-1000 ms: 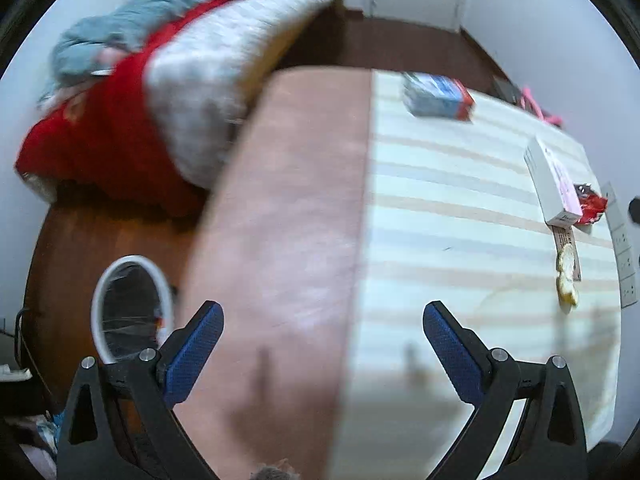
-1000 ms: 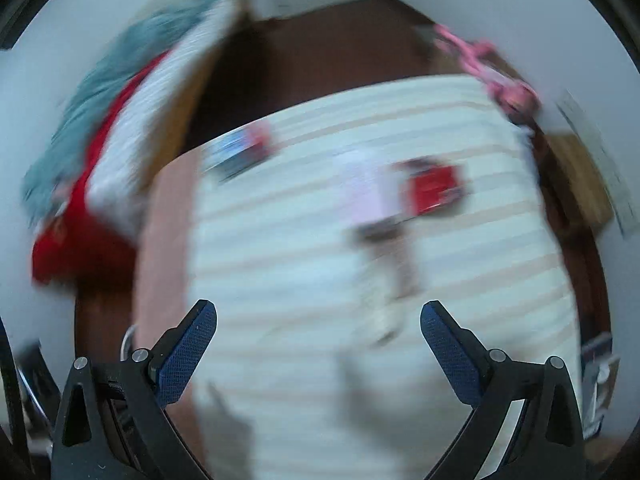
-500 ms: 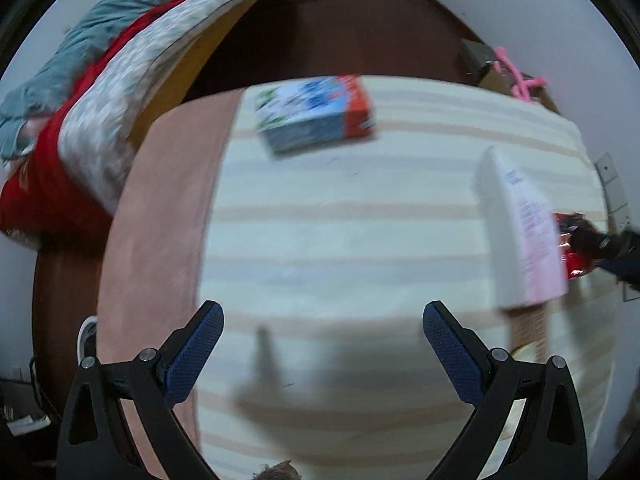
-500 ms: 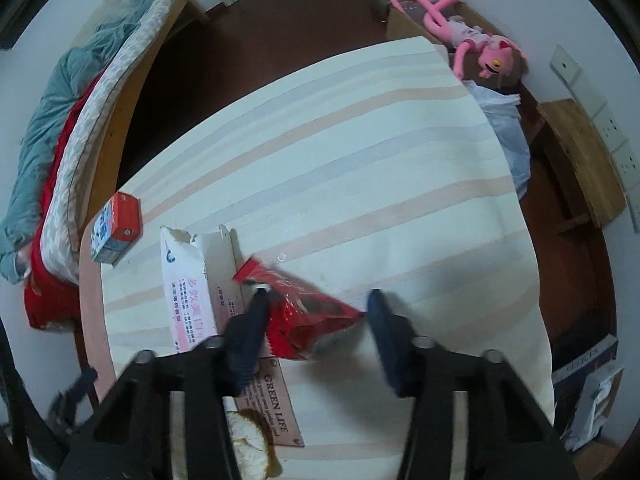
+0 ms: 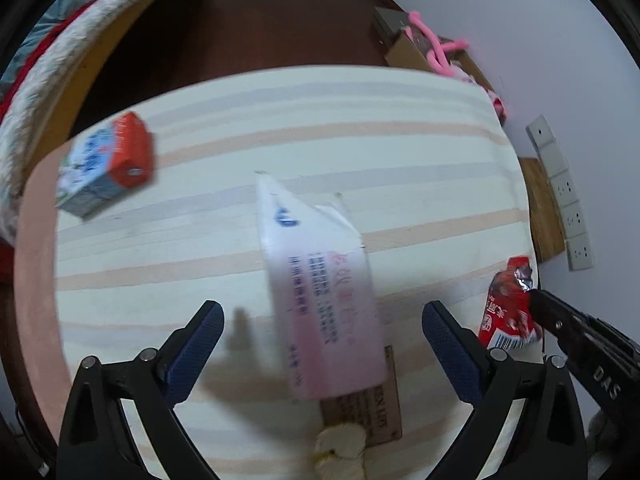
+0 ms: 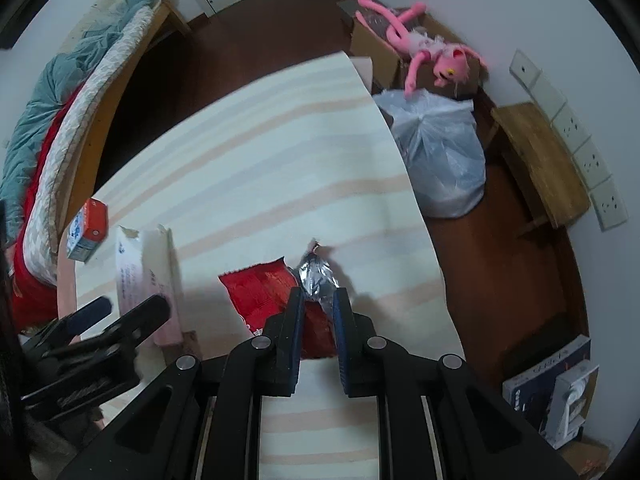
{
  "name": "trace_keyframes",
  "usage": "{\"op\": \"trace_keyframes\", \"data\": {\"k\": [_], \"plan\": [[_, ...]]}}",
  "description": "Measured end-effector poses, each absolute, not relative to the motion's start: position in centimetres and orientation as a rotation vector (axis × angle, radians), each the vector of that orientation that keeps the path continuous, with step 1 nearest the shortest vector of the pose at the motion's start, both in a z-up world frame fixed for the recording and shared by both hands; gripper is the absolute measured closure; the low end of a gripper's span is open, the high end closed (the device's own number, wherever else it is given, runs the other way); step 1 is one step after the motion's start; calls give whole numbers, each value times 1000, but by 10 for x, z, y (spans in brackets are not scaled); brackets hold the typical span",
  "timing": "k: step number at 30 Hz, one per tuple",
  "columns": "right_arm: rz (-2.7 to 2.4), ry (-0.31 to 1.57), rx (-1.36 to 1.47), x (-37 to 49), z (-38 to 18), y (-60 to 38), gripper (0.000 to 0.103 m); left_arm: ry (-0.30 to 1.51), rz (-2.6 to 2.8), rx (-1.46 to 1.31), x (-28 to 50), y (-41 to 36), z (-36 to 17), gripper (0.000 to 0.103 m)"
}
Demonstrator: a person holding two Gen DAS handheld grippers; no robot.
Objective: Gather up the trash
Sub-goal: 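Grasp the white cosmetic box with the left tool while the right grasps the red packet, then carry white box and red packet over the bin and release both inside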
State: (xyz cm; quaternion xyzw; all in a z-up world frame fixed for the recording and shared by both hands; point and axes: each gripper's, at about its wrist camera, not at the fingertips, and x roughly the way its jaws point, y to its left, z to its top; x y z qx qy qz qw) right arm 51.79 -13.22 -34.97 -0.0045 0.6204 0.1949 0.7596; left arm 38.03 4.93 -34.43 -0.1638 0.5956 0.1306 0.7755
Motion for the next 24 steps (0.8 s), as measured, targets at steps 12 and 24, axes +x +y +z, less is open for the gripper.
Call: {"op": "trace_keyframes", "data": {"k": [12, 24], "plan": [[470, 1335, 132, 512, -349, -136, 32, 1225, 383, -339, 346, 71, -334, 57], [542, 1266, -70, 487, -344, -88, 93, 1217, 426, -280, 332, 76, -329, 57]]}}
